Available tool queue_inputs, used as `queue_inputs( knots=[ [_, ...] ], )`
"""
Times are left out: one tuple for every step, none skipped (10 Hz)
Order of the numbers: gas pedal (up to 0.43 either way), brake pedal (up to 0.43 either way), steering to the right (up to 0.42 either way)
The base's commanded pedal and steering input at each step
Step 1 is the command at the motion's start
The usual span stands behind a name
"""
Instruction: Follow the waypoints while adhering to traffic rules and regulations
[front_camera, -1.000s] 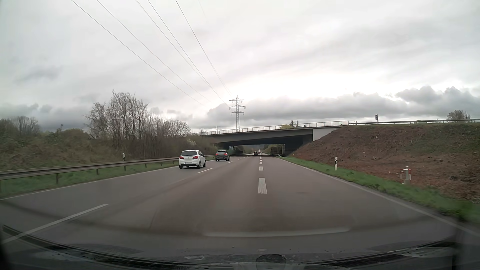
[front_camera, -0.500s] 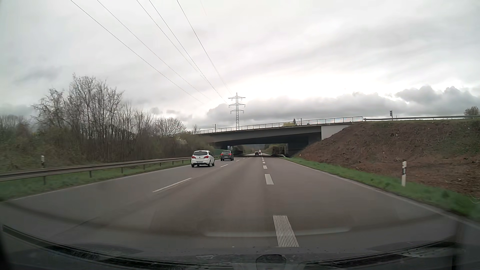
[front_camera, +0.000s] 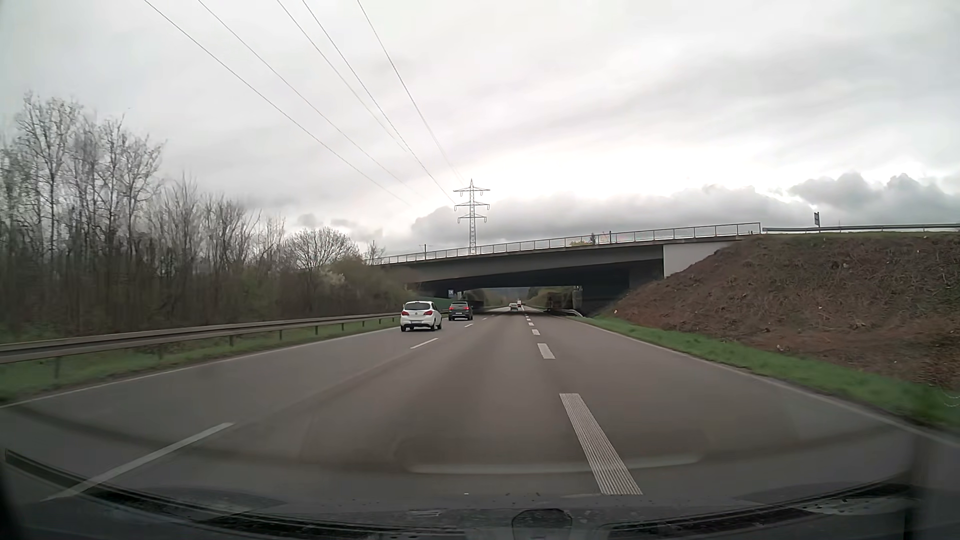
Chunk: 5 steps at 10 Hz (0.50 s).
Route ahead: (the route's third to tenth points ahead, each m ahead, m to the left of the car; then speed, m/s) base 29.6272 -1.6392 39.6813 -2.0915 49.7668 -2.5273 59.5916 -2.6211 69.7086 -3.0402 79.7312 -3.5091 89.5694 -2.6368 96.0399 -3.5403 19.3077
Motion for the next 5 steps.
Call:
queue_inputs(
  knots=[
    [0.287, 0.0, 0.003],
    [0.287, 0.0, 0.003],
    [0.287, 0.0, 0.003],
    [0.287, 0.0, 0.003],
    [0.28, 0.0, 0.003]
  ],
)
